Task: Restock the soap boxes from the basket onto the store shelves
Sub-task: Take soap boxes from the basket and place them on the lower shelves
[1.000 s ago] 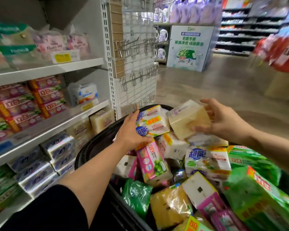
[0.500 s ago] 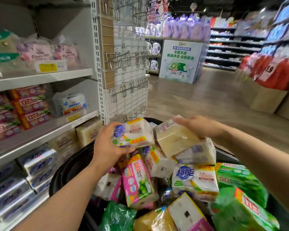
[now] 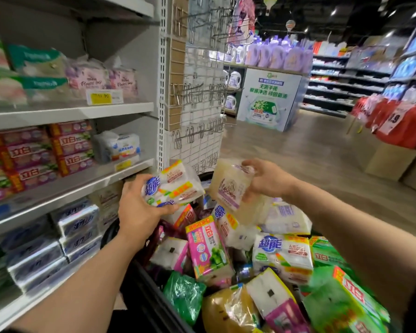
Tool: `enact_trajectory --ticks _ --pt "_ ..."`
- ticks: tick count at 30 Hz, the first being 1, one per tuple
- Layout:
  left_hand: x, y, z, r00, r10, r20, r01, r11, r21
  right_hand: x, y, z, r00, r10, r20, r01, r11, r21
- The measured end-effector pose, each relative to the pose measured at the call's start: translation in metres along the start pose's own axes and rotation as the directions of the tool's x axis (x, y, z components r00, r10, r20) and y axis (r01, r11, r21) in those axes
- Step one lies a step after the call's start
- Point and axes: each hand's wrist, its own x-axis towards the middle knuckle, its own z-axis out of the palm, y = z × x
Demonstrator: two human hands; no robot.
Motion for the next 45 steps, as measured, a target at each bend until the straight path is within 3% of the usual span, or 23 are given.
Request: enact_trajectory --ticks 4,10,15,20,28,33,36,40,45 --pt "-0.006 0.008 -0.010 1.000 0.008 -0.020 -0.008 1.000 0.022 0.005 -0.007 -0.011 0.992 0.107 0.065 -0.098 0.987 -0.127" --pt "-0.014 0.009 -0.041 0.997 -0.007 -0.079 0.012 0.998 0.058 0.013 -0.015 -0.002 0.995 0.081 -0.061 -0.090 0.982 -0.167" --pt "-0.023 0.001 -0.101 0.987 0.005 -0.159 0.014 0.992 0.122 0.004 -0.056 0.018 0.959 -0.274 -0.067 0.234 0.907 -0.351" --pt "-0.023 -0.024 -0.197 0.966 -0.083 -0.245 0.170 0.918 0.359 0.009 -0.130 0.066 0.787 -0.616 -0.015 0.595 0.767 -0.240" --pt "-0.026 -0.092 -0.262 0.891 -0.264 -0.369 0.419 0.793 0.443 0.045 -0.227 0.173 0.588 -0.794 0.158 0.793 0.526 -0.307" --pt "-0.026 -0.140 -0.252 0.863 -0.357 -0.357 0.491 0.758 0.429 0.089 -0.237 0.238 0.567 -0.740 0.363 0.799 0.387 -0.459" --pt "-0.032 -0.175 -0.235 0.855 -0.390 -0.342 0.505 0.776 0.377 0.119 -0.229 0.267 0.627 -0.625 0.466 0.755 0.341 -0.559" --pt "-0.035 -0.212 -0.214 0.863 -0.432 -0.261 0.505 0.738 0.448 0.161 -0.209 0.294 0.700 -0.468 0.539 0.700 0.297 -0.650" --pt "-0.027 -0.244 -0.187 0.875 -0.437 -0.209 0.484 0.766 0.423 0.200 -0.189 0.317 0.735 -0.298 0.610 0.667 0.151 -0.730"
